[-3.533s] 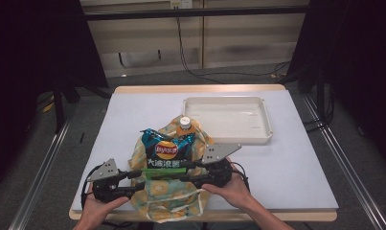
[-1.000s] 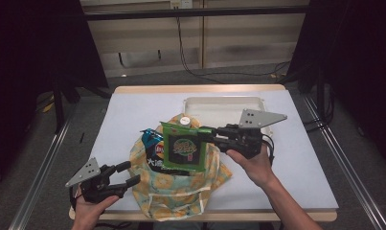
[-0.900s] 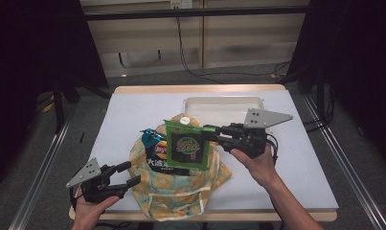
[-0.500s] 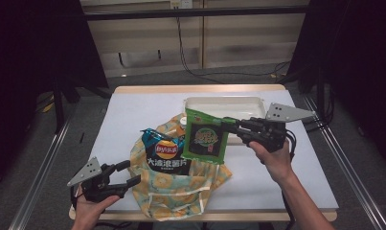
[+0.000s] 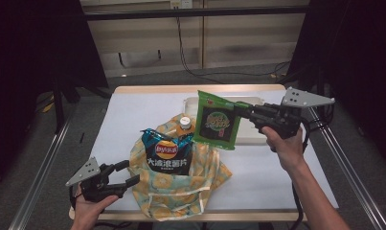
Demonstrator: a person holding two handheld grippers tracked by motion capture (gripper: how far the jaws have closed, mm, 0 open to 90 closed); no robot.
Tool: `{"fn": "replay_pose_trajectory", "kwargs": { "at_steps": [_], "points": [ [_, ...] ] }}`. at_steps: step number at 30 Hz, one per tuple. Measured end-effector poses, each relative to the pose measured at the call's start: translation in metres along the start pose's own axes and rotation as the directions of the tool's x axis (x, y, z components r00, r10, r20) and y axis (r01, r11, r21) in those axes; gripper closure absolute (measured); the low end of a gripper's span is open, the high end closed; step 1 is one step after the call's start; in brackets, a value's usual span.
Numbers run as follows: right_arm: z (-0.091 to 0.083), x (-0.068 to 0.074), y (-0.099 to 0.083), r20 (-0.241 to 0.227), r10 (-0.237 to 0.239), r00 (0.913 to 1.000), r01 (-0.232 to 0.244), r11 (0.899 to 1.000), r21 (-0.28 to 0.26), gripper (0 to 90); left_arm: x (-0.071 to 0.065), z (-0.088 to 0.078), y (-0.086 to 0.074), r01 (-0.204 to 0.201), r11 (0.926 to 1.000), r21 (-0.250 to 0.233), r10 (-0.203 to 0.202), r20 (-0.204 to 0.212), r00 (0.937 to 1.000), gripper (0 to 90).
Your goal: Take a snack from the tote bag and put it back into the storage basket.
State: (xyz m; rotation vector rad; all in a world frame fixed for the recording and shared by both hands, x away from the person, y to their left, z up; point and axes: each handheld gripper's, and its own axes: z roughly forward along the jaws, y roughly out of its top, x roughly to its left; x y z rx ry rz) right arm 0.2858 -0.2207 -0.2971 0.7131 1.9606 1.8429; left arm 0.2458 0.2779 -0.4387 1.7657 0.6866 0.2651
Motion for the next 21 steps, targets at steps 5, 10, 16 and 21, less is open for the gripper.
{"fn": "replay_pose_trajectory", "kwargs": {
  "at_steps": [5,10,16,21],
  "points": [
    [0.000,-0.018,0.007,0.074,-0.022,0.9970,0.020,0.999,0.029,80.2,0.000,0.001,0.000,-0.013,0.9999,0.009,0.013,-0.003,0.9999,28.4],
    [0.011,-0.051,-0.002,0.151,0.012,0.9885,-0.022,0.998,0.060,80.2,0.001,0.000,0.000,-0.019,0.9997,0.017,0.020,-0.014,0.9997,25.6],
    [0.029,-0.071,-0.014,0.197,0.011,0.9803,-0.030,0.995,0.093,80.1,0.000,0.001,0.000,-0.013,0.9999,0.011,0.013,-0.009,0.9999,23.9],
    [0.048,-0.087,-0.028,0.209,0.018,0.9778,-0.042,0.993,0.115,80.2,0.003,0.000,0.000,0.003,1.0000,0.003,-0.003,-0.004,1.0000,22.6]
  ]
}}
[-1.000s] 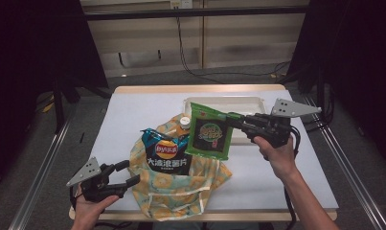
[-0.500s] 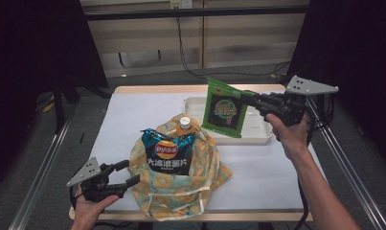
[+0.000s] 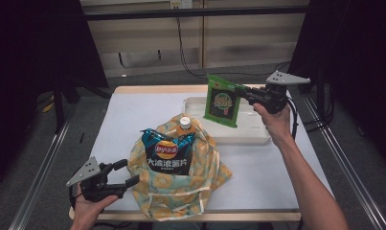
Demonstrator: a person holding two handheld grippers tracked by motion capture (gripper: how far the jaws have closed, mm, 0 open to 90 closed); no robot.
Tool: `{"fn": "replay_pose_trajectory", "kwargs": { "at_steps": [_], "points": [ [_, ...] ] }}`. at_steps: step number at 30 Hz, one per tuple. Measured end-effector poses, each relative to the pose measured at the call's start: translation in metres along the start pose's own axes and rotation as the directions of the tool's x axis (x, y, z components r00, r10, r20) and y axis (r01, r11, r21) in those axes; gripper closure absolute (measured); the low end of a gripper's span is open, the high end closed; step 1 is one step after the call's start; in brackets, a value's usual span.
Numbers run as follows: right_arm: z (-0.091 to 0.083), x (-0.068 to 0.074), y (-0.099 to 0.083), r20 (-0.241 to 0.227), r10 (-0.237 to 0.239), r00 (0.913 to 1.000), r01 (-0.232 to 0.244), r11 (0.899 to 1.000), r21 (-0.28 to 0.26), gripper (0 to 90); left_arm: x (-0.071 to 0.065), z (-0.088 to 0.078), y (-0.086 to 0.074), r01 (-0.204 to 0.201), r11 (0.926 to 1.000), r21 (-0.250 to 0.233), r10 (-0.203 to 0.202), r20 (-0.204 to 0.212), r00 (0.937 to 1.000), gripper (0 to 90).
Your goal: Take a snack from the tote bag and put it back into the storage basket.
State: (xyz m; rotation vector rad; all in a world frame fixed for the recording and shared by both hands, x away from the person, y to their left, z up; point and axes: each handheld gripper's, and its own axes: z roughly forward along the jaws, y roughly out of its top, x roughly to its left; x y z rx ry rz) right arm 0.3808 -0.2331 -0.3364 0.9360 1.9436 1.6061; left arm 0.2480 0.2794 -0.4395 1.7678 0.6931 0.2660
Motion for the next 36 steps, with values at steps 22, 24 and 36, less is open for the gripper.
{"fn": "replay_pose_trajectory", "kwargs": {
  "at_steps": [22,24,36],
  "points": [
    [0.071,-0.031,-0.022,0.000,0.035,0.9994,-0.035,0.995,0.089,80.1,-0.003,0.005,0.001,-0.028,0.9996,-0.003,0.028,-0.036,0.9989,11.3],
    [0.076,-0.031,-0.020,0.000,0.029,0.9996,-0.029,0.996,0.088,80.1,-0.004,0.006,0.001,-0.046,0.9989,0.002,0.046,-0.031,0.9985,11.2],
    [0.123,-0.031,-0.031,0.035,-0.021,0.9992,0.014,0.985,0.170,79.9,-0.001,0.003,0.001,-0.048,0.9989,0.000,0.048,-0.054,0.9974,10.1]
  ]
}}
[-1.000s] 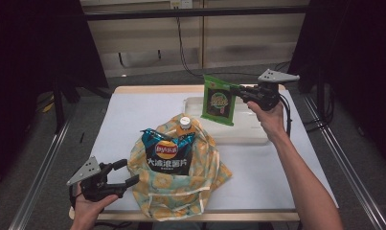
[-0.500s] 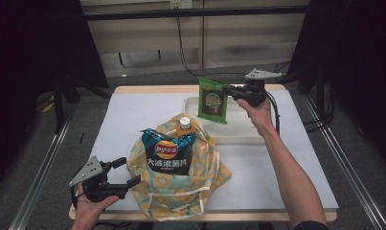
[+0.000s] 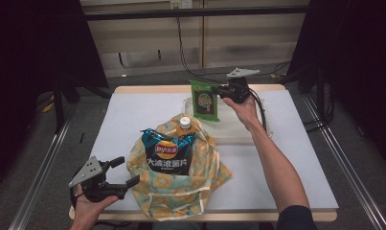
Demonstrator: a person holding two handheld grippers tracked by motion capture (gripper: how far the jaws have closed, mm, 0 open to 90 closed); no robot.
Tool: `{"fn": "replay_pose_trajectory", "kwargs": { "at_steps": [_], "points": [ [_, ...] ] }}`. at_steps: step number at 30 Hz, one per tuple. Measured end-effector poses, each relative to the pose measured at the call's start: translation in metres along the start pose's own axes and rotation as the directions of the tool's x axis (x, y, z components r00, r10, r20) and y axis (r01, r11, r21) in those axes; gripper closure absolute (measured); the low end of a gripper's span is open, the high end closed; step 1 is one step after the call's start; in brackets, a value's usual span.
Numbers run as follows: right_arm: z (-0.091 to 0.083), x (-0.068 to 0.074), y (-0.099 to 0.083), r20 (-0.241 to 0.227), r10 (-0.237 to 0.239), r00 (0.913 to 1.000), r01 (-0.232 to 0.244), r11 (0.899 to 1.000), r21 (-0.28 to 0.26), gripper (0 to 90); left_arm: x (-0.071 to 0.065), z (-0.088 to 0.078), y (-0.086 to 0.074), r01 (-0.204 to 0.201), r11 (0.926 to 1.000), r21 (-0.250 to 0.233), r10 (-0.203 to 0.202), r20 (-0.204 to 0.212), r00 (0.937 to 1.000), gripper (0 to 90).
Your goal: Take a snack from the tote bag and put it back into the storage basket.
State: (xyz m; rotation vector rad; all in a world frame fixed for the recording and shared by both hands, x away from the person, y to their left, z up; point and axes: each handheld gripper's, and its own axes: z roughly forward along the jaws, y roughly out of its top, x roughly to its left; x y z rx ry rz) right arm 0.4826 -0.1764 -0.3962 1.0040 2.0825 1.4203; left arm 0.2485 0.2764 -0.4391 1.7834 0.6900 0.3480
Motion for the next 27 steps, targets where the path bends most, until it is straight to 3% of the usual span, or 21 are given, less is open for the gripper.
{"fn": "replay_pose_trajectory", "kwargs": {
  "at_steps": [4,13,15,27],
  "points": [
    [0.008,-0.003,-0.003,-0.008,0.027,0.9996,-0.027,1.000,-0.007,79.8,0.002,-0.001,0.000,0.016,0.9999,-0.006,-0.016,-0.006,0.9999,10.4],
    [0.023,-0.011,-0.011,-0.004,0.058,0.9983,-0.058,0.998,-0.001,79.3,0.005,-0.001,0.000,0.005,1.0000,-0.004,-0.006,-0.010,0.9999,10.7],
    [0.026,-0.011,-0.011,0.006,0.057,0.9984,-0.057,0.998,-0.007,79.0,0.005,-0.001,0.000,0.019,0.9998,-0.006,-0.019,-0.019,0.9996,10.6],
    [0.040,-0.027,-0.021,0.075,0.085,0.9936,-0.085,0.996,0.007,72.5,0.006,0.001,0.000,0.013,0.9999,0.003,-0.013,-0.013,0.9998,10.4]
  ]
}}
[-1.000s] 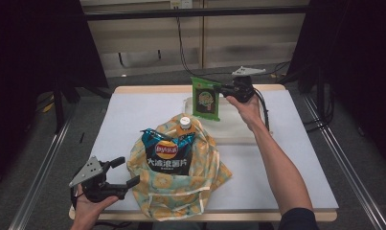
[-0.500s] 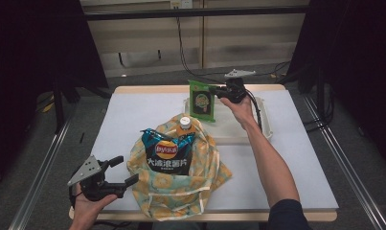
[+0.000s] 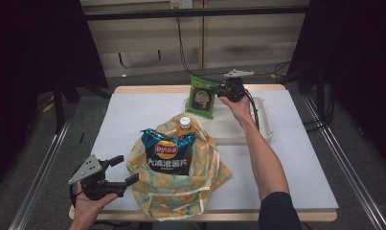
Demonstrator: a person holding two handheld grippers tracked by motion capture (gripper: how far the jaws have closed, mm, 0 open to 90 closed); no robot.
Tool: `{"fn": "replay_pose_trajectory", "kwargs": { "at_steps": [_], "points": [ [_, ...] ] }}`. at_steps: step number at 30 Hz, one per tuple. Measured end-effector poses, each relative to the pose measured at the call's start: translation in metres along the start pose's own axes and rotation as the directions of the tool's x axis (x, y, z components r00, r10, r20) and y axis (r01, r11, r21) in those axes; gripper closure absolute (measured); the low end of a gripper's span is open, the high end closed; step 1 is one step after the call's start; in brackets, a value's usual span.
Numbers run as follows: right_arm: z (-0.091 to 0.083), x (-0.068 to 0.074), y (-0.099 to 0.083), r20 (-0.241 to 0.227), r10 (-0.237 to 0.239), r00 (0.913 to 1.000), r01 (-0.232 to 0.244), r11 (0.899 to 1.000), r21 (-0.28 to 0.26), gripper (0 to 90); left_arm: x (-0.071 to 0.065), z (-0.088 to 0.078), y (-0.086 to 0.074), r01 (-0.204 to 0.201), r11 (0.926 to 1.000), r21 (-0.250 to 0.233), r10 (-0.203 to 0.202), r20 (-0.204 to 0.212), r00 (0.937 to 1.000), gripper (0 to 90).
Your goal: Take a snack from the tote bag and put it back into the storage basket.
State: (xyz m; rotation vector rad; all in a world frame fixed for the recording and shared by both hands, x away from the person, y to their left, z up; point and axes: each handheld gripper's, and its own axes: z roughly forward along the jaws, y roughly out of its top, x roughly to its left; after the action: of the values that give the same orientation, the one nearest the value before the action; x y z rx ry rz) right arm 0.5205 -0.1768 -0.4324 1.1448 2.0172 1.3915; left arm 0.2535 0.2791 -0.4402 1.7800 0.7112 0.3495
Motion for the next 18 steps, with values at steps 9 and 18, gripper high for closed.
{"fn": "replay_pose_trajectory", "kwargs": {
  "at_steps": [9,18],
  "points": [
    [0.006,-0.005,-0.006,0.050,0.034,0.9981,-0.036,0.999,0.027,40.8,0.002,0.001,-0.001,0.008,0.9999,-0.006,-0.008,0.013,0.9999,10.4],
    [-0.006,-0.012,-0.003,0.078,0.059,0.9953,-0.061,0.998,0.023,22.3,0.001,0.001,0.000,0.007,1.0000,-0.006,-0.007,0.004,1.0000,10.4]
  ]
}}
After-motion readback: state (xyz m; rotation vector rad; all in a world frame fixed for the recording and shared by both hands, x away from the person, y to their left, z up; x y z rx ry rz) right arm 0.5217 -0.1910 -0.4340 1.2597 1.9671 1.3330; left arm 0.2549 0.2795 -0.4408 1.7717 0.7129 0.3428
